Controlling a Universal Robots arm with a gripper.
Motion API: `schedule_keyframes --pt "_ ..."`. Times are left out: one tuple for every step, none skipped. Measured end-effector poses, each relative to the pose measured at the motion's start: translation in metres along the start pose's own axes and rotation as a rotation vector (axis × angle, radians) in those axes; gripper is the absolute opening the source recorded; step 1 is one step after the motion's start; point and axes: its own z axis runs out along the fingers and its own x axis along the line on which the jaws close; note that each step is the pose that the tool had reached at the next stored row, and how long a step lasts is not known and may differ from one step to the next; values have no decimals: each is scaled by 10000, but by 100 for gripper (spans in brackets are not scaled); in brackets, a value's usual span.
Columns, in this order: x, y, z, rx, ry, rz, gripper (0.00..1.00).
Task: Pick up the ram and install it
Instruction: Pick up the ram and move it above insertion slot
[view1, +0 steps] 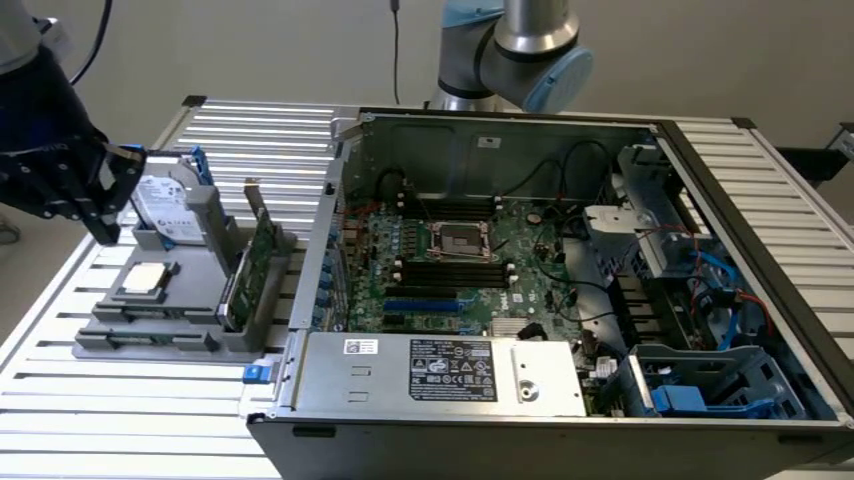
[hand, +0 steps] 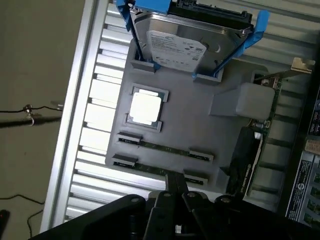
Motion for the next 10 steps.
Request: schedule_keyframes --pt "0 0 5 1 5 -179 11" --pt "0 0 11 3 9 -359 11" --pt "0 0 18 3 12 -538 11" --pt "0 -1 24 5 16 -719 11" --pt "0 -1 31 6 19 -904 11" --pt "0 -1 39 8 24 -1095 11" --pt "-1 -1 47 11 27 -1275 11" --pt "-1 -1 54 13 32 -1454 11" --pt "-1 -2 62 15 36 -1635 11" --pt "-1 -2 70 18 40 -1814 11"
